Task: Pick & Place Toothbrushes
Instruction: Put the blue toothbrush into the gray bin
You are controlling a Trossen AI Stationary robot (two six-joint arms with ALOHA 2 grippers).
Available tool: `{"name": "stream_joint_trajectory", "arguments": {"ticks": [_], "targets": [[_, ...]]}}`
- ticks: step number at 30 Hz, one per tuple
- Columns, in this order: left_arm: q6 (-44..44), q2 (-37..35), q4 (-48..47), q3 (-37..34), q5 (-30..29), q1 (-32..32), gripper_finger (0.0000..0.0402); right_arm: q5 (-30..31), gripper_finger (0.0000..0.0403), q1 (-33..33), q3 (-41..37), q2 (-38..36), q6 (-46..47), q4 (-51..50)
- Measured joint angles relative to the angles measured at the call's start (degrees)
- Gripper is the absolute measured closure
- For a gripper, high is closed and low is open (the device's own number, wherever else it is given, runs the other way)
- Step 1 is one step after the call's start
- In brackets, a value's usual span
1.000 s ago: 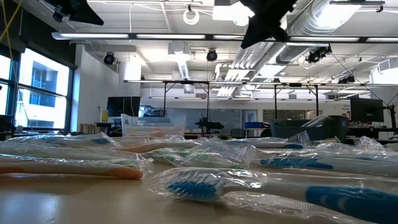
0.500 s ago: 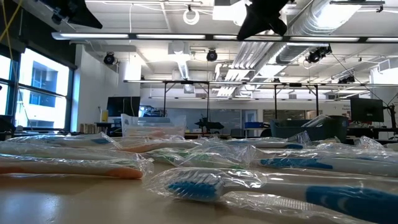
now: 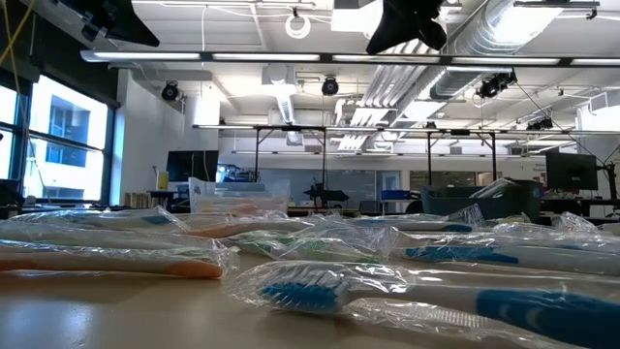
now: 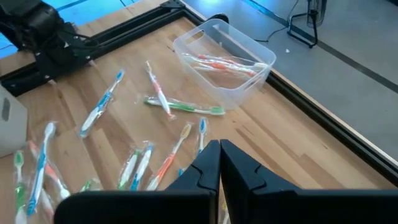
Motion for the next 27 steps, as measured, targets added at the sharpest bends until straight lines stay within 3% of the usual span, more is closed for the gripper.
{"name": "stream_joint_trajectory", "arguments": {"ticks": [27], "targets": [[0.01, 0.0, 0.02, 0.0, 0.21, 0.01, 0.0402, -0.4, 0.04, 2.73, -0.01, 0.0, 0.0, -0.52]]}}
